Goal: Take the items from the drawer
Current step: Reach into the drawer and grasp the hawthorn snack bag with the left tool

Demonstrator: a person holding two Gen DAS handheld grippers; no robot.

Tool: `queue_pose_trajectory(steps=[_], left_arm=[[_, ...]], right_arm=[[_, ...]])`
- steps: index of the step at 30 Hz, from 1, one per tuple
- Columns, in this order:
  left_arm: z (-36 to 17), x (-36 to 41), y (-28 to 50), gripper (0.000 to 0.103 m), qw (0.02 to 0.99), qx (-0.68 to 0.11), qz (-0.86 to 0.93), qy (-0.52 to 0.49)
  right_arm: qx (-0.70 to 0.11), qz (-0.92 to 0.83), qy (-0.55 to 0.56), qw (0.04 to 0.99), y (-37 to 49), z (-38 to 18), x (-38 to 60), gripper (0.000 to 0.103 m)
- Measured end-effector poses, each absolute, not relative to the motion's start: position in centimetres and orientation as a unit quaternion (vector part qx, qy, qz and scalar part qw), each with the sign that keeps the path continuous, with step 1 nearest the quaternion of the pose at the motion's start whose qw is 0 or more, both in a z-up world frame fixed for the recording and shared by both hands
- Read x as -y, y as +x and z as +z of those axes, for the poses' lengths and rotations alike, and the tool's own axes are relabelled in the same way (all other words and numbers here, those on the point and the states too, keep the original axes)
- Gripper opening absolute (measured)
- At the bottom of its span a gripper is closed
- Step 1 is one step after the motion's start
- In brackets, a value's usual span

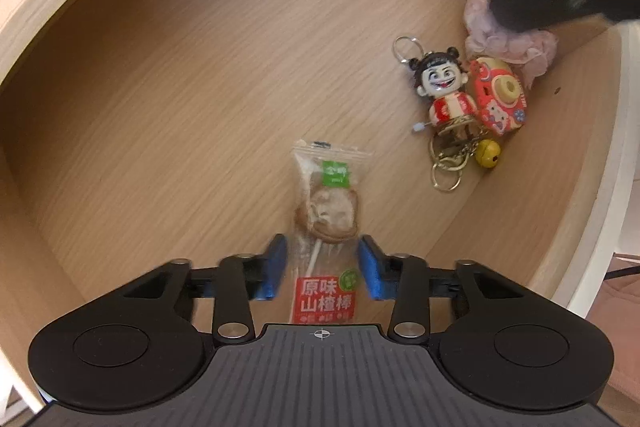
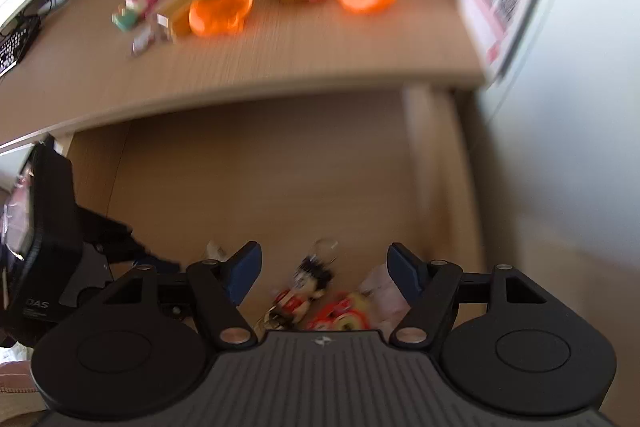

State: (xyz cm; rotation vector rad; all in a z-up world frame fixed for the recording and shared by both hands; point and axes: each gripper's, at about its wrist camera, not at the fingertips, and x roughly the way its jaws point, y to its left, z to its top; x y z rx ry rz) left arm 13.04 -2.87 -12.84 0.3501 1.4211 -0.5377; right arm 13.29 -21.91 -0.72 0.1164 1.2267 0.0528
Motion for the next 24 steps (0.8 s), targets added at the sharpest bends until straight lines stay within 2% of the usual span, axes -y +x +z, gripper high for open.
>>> queue_pose_trajectory(steps=[6, 16, 19, 21, 24], left_arm=[[-12.8, 1.6, 12.6, 0.035, 0.724, -0.635, -0.234, 0.132], [-13.0, -1.0, 12.5, 0.034, 0.732, -0.636, -0.226, 0.088], [-13.0, -1.4, 12.5, 0.034, 0.734, -0.634, -0.228, 0.085], [-13.0, -0.7, 12.3, 0.034, 0.735, -0.633, -0.229, 0.084], [-13.0, -0.9, 12.5, 0.034, 0.735, -0.632, -0.232, 0.082]], right_arm=[[-0.632, 0.020, 0.036, 0.774, 15.5, -5.3, 19.9, 0.070], [-0.676, 0.014, -0.009, 0.737, 16.9, -8.9, 16.9, 0.069], [-0.685, 0.021, -0.009, 0.728, 16.9, -9.4, 16.6, 0.060], [-0.692, 0.030, -0.016, 0.721, 16.6, -9.9, 16.0, 0.050], [-0.688, 0.029, -0.039, 0.724, 16.2, -10.1, 15.2, 0.047]])
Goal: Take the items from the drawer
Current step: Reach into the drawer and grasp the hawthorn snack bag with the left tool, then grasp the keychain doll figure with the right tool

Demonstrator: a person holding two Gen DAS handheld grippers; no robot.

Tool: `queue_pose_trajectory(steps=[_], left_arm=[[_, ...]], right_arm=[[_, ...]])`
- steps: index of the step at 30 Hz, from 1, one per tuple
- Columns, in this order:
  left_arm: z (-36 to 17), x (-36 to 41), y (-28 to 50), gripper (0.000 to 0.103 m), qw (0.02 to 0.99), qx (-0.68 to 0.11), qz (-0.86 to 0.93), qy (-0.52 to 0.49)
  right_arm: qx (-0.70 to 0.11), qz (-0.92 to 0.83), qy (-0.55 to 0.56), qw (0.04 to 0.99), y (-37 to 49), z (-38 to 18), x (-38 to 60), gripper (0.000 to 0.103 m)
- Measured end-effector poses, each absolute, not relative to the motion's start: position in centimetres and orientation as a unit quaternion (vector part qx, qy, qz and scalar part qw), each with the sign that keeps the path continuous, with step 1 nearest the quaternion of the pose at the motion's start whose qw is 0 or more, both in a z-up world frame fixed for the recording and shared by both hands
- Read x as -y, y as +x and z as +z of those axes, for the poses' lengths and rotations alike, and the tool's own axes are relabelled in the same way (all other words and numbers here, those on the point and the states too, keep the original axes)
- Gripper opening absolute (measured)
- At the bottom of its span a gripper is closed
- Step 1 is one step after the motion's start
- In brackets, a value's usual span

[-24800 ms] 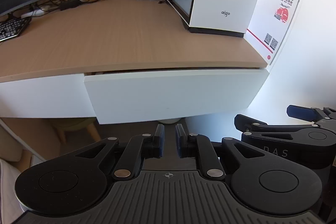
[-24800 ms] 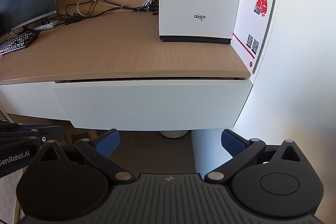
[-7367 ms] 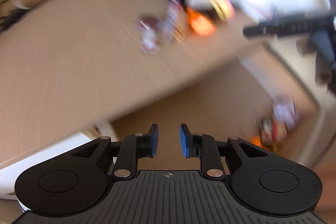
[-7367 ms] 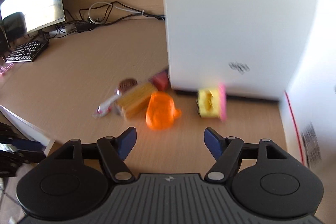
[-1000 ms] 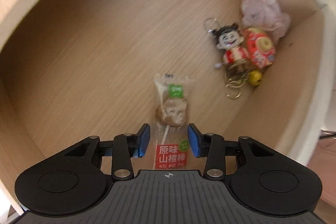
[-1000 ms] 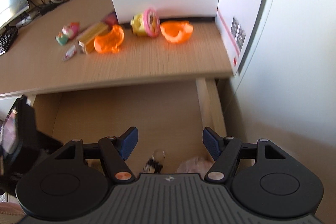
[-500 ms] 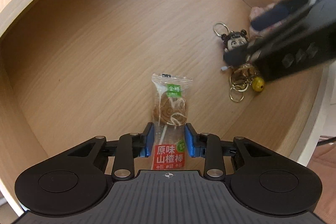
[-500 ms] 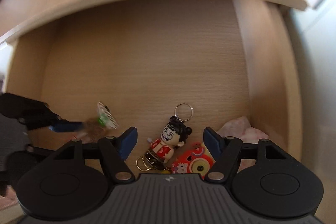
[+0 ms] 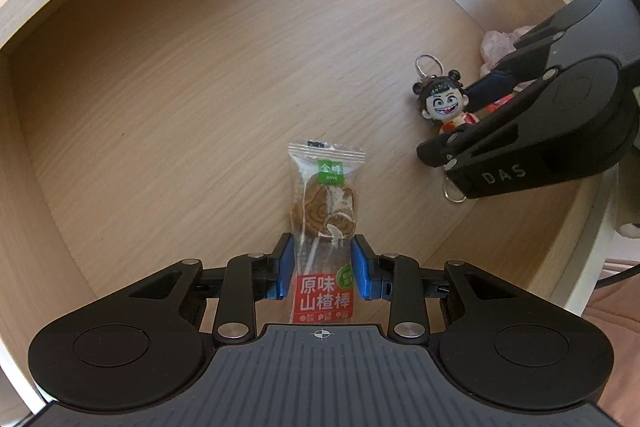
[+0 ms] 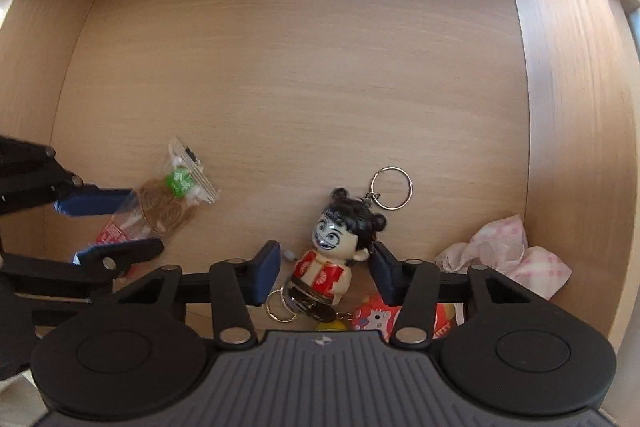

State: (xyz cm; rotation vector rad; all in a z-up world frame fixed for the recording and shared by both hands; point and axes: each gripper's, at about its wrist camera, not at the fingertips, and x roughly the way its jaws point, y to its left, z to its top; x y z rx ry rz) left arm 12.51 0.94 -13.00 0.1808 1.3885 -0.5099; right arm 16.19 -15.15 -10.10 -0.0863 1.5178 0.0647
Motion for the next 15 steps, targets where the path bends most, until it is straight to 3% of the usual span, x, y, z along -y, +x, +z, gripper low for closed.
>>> queue_pose_trajectory(steps=[11, 14, 15], left_arm=[[-13.0, -1.6, 12.9, 0.034, 0.738, -0.629, -0.234, 0.075], [-12.9, -1.8, 12.6, 0.033, 0.748, -0.620, -0.222, 0.077], [-12.8, -2.0, 12.6, 0.033, 0.750, -0.619, -0.221, 0.078]], right_arm=[[-0.682, 0.024, -0.040, 0.730, 15.4, -10.0, 14.6, 0.045], [-0.678, 0.027, -0.018, 0.735, 15.5, -9.2, 14.8, 0.026], [-0.675, 0.030, -0.004, 0.738, 15.4, -8.8, 15.0, 0.026]])
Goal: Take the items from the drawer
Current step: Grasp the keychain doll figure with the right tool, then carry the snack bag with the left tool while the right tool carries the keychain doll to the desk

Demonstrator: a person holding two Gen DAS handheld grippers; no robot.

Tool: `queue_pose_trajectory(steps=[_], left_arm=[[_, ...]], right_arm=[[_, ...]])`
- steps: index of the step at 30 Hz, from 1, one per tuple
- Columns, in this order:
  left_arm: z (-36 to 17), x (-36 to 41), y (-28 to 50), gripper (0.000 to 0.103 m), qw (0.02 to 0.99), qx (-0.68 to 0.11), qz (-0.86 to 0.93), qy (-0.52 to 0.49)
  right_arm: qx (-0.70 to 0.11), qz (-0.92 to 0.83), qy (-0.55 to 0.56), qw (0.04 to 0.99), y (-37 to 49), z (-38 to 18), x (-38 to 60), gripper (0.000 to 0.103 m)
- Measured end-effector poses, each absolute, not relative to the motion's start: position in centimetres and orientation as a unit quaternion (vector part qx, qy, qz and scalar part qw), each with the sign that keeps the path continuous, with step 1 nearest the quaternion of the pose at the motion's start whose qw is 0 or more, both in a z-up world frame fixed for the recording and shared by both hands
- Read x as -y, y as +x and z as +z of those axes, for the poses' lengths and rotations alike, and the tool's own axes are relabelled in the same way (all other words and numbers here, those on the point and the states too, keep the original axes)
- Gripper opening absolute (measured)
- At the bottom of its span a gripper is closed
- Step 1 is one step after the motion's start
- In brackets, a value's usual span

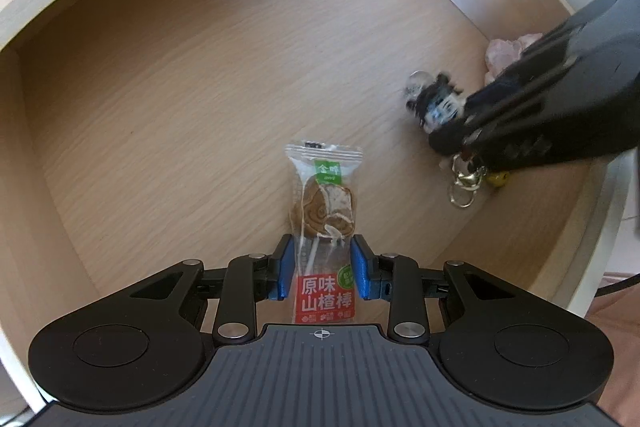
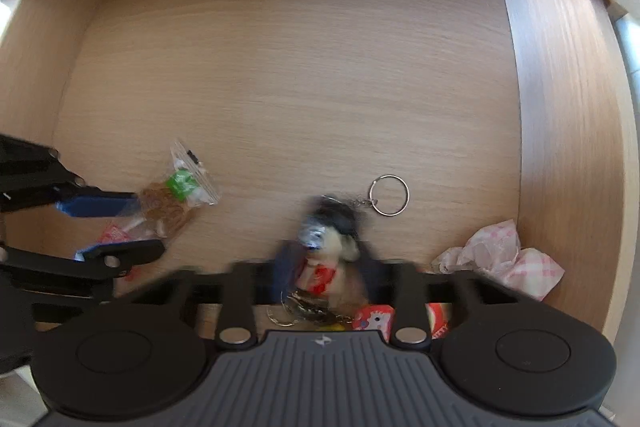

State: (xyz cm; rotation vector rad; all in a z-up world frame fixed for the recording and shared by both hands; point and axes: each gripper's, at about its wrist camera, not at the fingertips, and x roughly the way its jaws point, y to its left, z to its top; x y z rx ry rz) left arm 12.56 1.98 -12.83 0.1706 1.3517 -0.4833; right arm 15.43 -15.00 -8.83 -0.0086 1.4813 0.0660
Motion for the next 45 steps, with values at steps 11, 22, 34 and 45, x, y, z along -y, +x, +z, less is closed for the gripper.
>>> queue_pose_trajectory(steps=[11, 22, 34, 45], left_arm=[[-3.7, -6.2, 11.6, 0.031, 0.805, -0.542, -0.240, -0.036], [10.3, -11.8, 16.2, 0.031, 0.916, -0.373, -0.146, -0.031], [2.8, -15.1, 22.4, 0.031, 0.889, -0.452, -0.064, -0.012], [-1.1, -17.6, 24.5, 0.036, 0.889, -0.443, -0.093, -0.064]], right_arm=[[-0.587, 0.052, 0.055, 0.806, 13.6, -0.1, 16.8, 0.026], [-0.363, 0.043, 0.086, 0.927, 14.7, 16.5, 22.6, 0.026], [-0.398, 0.041, 0.072, 0.913, 16.6, 13.5, 21.1, 0.026], [-0.435, 0.040, 0.058, 0.898, 18.0, 10.5, 19.3, 0.026]])
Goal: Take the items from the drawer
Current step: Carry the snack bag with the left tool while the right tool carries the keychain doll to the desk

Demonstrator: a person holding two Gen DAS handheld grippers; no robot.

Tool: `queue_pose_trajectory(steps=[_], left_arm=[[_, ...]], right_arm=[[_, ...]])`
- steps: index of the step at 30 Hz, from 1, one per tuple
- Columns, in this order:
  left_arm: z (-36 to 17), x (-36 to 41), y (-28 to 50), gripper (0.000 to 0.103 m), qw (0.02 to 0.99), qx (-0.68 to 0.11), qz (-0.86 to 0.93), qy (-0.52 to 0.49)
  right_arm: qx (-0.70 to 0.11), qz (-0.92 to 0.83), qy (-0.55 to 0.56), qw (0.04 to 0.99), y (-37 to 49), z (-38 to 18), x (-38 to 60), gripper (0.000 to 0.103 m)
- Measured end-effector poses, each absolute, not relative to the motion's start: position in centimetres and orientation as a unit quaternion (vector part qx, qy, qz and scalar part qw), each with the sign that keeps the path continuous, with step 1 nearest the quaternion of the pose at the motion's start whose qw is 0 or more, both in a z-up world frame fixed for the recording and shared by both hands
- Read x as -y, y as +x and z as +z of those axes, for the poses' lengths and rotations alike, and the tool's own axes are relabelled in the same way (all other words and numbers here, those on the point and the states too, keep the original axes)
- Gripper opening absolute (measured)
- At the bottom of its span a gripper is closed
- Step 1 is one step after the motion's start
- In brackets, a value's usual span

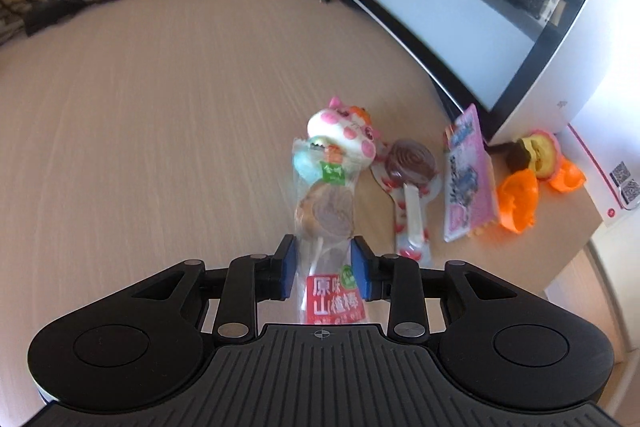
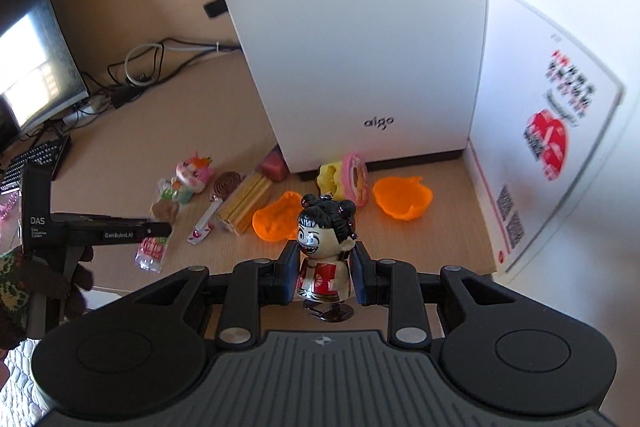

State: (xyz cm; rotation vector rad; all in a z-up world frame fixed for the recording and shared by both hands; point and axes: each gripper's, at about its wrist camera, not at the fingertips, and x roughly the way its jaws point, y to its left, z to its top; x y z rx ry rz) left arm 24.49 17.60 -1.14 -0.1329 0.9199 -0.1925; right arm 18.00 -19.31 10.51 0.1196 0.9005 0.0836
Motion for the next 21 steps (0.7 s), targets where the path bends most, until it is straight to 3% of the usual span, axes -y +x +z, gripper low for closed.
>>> queue_pose_trajectory(steps=[10, 21], left_arm=[[1.8, -20.0, 20.7, 0.036, 0.909, -0.394, -0.080, -0.113], [1.4, -20.7, 16.8, 0.036, 0.883, -0.431, -0.082, -0.167]], right_arm=[[-0.451, 0.102, 0.029, 0.886, 21.6, 8.5, 13.7, 0.026], [-0.471, 0.198, -0.026, 0.859, 27.8, 4.6, 3.4, 0.026]])
